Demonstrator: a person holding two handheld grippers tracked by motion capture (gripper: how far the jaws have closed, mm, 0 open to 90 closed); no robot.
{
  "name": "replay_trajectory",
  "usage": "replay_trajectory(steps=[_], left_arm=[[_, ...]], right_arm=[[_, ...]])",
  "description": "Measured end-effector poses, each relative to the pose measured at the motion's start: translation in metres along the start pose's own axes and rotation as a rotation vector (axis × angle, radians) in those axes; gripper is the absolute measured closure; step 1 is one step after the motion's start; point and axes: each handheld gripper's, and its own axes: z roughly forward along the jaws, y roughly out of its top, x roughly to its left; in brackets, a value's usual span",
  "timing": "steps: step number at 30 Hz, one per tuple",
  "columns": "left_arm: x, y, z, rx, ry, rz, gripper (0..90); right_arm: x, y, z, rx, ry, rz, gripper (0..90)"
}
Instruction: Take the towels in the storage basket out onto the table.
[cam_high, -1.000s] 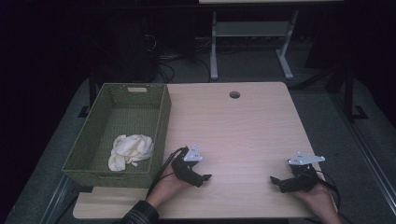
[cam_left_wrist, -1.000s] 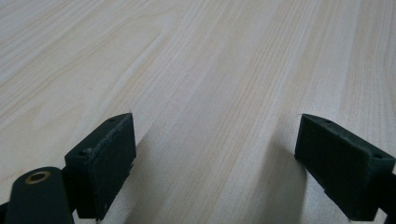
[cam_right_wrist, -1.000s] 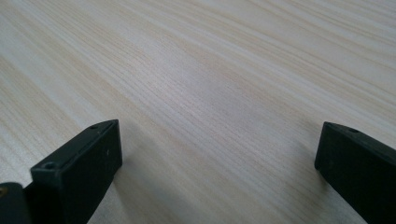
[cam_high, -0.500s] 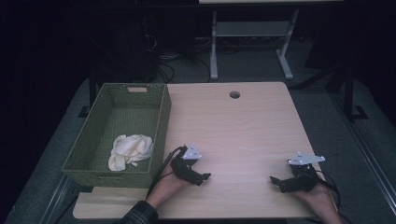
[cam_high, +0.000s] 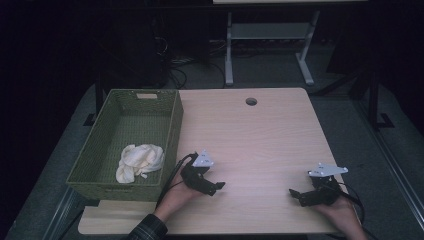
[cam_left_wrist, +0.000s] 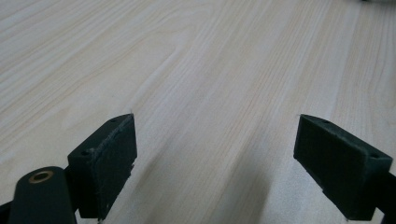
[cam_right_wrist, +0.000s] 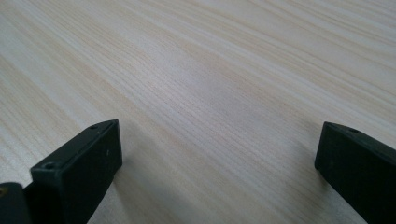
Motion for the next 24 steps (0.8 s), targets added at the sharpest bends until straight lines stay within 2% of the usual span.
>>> replay_trajectory(steps=[2,8,10,11,12,17,24], left_arm=[[0.0,0.001,-0.001,0.003,0.003,0.01,12.6],[0.002,0.006,-0.004,-0.005,0.003,-0.005,12.7],[0.003,0.007,-0.004,-0.006,0.006,0.002,12.7],[0.003,0.008,-0.005,-0.011,0.006,-0.013,12.7],[0.004,0.008,-0.006,-0.008,0.008,-0.002,12.7],[0.005,0.012,-0.011,-0.03,0.011,-0.018,12.7],[0.005,0.017,-0.016,-0.035,0.01,-0.005,12.7]], right_arm=[[0.0,0.0,0.0,-0.001,0.0,-0.002,0.5],[0.0,0.0,0.0,-0.001,0.001,-0.002,0.5],[0.0,0.0,0.0,-0.001,-0.001,-0.001,0.5],[0.0,0.0,0.0,-0.001,-0.001,-0.001,0.5],[0.0,0.0,0.0,-0.001,-0.001,-0.001,0.5],[0.0,0.0,0.0,0.002,0.001,0.003,0.5],[0.0,0.0,0.0,0.002,0.001,0.002,0.5]])
